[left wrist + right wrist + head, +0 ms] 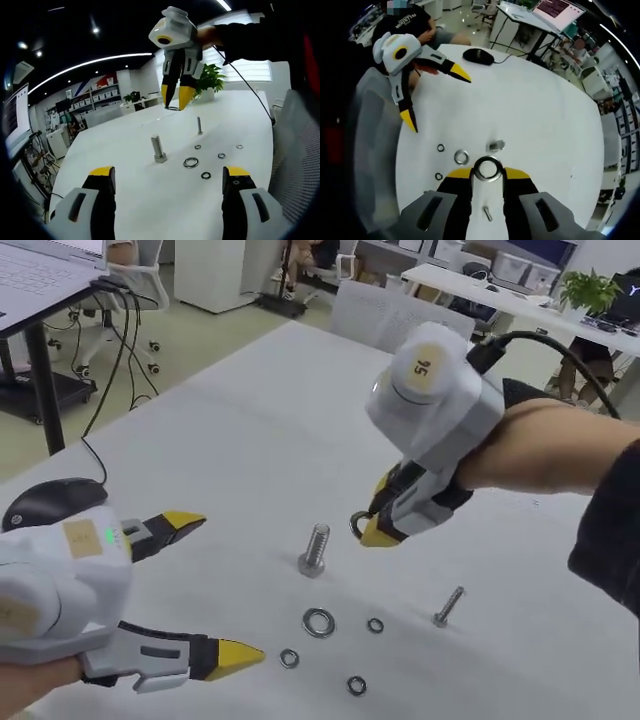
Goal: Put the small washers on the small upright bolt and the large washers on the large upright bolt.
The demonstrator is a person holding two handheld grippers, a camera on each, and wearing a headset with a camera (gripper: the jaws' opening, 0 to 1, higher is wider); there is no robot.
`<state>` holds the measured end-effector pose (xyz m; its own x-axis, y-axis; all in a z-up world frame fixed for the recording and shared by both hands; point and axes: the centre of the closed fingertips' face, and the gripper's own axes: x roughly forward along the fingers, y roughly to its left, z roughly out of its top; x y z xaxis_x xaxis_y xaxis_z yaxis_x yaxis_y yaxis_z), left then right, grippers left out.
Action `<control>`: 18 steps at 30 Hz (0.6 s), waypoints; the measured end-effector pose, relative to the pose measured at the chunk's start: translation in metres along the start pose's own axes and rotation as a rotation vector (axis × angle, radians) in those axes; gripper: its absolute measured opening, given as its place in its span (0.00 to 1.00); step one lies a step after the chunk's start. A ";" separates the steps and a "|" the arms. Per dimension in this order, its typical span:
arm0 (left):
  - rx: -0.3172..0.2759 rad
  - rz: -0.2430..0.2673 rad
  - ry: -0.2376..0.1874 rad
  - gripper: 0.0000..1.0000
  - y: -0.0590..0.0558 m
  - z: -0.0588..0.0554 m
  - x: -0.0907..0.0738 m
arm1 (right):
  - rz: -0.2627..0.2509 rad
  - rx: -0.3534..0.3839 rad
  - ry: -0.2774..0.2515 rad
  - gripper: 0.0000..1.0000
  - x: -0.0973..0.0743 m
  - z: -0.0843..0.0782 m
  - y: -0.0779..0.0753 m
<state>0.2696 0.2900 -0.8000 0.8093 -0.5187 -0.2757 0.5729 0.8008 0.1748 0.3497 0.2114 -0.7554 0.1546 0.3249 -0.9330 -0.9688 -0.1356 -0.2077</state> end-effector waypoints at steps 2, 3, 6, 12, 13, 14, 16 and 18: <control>0.007 -0.003 0.007 0.88 -0.001 -0.001 0.001 | -0.001 -0.007 0.004 0.23 0.001 0.001 -0.004; 0.015 -0.002 0.010 0.88 -0.001 -0.002 0.001 | -0.004 -0.011 0.004 0.23 0.001 0.003 -0.007; 0.028 -0.006 0.024 0.88 -0.003 -0.003 0.004 | -0.002 -0.009 -0.004 0.23 0.002 0.007 -0.013; 0.048 -0.010 0.028 0.88 -0.003 -0.003 0.006 | 0.008 -0.029 -0.001 0.23 0.007 0.015 -0.022; 0.047 -0.011 0.027 0.87 -0.003 -0.003 0.006 | 0.012 -0.030 0.000 0.23 0.009 0.015 -0.023; 0.048 -0.010 0.025 0.87 -0.003 -0.003 0.006 | 0.018 -0.033 0.005 0.23 0.012 0.016 -0.024; 0.051 -0.007 0.024 0.87 -0.001 -0.003 0.006 | 0.030 -0.038 0.011 0.23 0.016 0.016 -0.024; 0.047 -0.006 0.027 0.87 -0.001 -0.004 0.006 | 0.054 -0.038 0.019 0.23 0.024 0.016 -0.027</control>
<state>0.2738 0.2874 -0.8059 0.8020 -0.5149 -0.3027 0.5841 0.7822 0.2168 0.3768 0.2384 -0.7676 0.1067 0.2987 -0.9484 -0.9676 -0.1882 -0.1681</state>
